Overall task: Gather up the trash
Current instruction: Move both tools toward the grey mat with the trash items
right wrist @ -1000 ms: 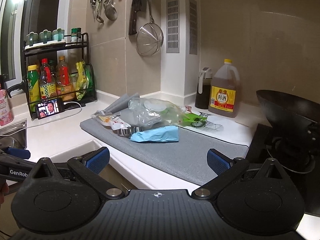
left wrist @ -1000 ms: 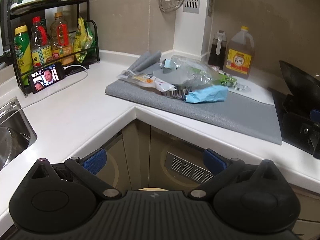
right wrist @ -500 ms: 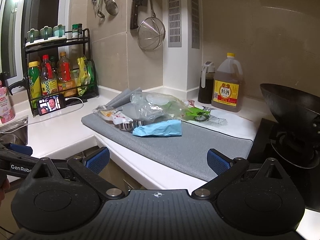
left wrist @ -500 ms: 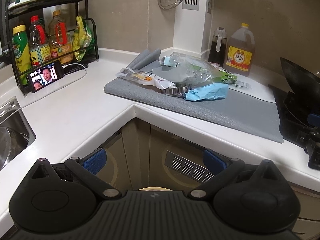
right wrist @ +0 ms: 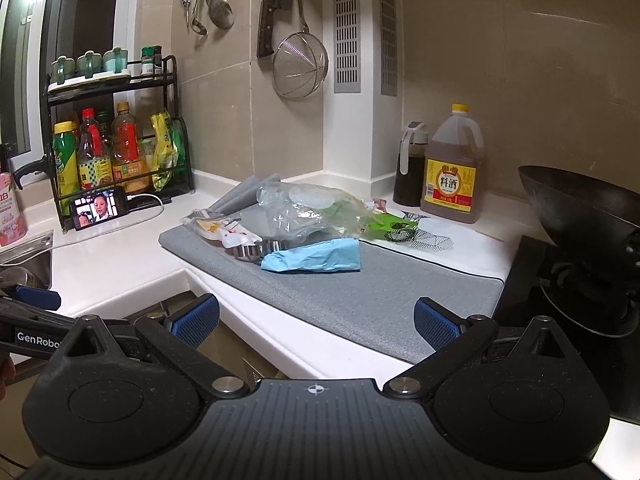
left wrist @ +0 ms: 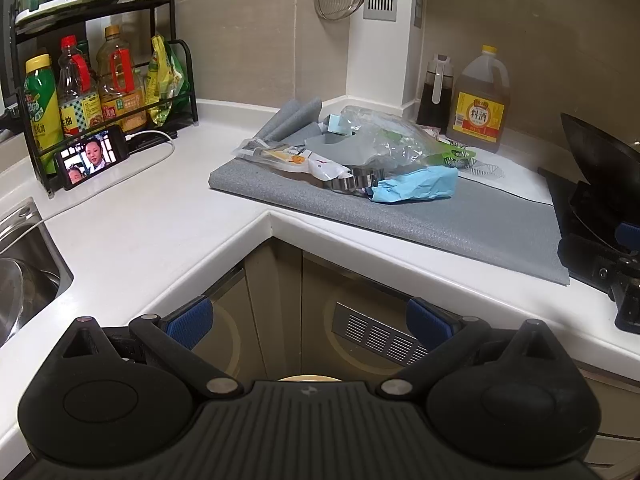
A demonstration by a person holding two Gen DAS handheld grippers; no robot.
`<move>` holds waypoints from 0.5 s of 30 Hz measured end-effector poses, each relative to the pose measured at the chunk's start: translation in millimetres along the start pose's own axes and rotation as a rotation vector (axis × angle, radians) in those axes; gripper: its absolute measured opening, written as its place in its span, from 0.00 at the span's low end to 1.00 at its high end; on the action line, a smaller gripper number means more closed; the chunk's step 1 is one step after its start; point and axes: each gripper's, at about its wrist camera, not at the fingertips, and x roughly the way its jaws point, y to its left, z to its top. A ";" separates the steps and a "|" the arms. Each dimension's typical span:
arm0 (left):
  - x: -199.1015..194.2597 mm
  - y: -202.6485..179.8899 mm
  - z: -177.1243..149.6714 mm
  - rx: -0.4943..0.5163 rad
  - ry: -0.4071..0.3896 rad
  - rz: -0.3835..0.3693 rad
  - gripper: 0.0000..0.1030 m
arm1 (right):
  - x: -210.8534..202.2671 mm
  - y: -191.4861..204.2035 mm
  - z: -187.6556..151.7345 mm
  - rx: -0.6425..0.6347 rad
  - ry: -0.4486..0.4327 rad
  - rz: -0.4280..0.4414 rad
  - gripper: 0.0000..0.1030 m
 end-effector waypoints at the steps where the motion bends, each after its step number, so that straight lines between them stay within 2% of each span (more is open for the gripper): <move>1: 0.0 0.5 0.0 -0.001 -0.001 0.001 1.00 | 0.4 0.2 0.4 -0.002 -0.001 0.000 1.00; 15: 1.2 5.8 -3.1 -0.009 0.003 0.010 1.00 | 5.5 3.6 -1.5 -0.009 0.011 0.010 1.00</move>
